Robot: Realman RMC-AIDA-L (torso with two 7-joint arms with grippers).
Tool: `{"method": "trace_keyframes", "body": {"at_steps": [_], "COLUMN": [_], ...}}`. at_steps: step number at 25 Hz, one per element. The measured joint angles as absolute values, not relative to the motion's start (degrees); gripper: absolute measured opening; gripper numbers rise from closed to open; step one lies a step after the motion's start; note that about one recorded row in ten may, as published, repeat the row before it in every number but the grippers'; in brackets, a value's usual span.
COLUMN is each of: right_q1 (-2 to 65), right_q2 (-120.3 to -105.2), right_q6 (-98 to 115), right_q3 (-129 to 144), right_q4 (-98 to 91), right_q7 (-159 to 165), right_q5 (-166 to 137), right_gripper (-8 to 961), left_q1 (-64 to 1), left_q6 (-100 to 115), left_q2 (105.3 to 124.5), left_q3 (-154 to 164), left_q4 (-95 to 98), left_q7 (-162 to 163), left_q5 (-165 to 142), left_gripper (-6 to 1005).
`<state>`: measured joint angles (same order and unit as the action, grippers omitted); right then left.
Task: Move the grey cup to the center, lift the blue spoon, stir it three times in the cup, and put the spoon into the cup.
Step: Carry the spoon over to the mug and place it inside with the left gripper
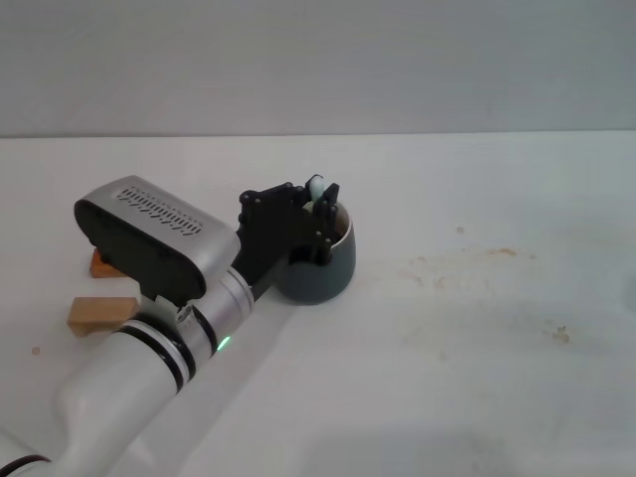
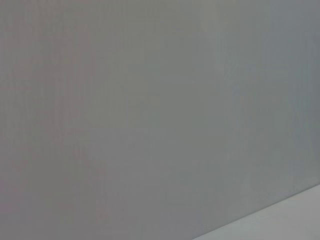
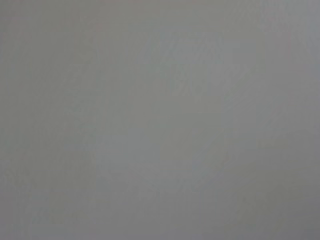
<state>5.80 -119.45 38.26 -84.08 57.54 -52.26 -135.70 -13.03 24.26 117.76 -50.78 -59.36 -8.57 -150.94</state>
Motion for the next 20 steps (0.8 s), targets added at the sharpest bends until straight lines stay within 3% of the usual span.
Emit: {"method": "trace_keyframes", "body": {"at_steps": [9,15,20], "right_q1": [5.0,5.0,4.7], "right_q2": [-119.53,-119.54,-119.31], "right_q6": [38.2,38.3,39.1], "right_q3": [-83.2,-82.7,-83.2], "right_q4": [58.7,58.6,58.3], "right_q7": [-53.7,-53.7,-53.7], "right_q5": [-135.4,-134.6,-131.3], "right_gripper": [32,32,32], "left_q1": [-10.5,-10.0,-6.9], "left_q6": [27.3,28.3,31.2], "left_q2": [117.57,117.42,116.66], "left_q3": [-51.2,-51.2,-54.5], "left_q4": [-58.7,-58.5,-61.0], "left_q7": [-7.6,-6.5,-6.7], "left_q5": [-150.9,-150.9,-151.4], "left_gripper": [145,306,517]}}
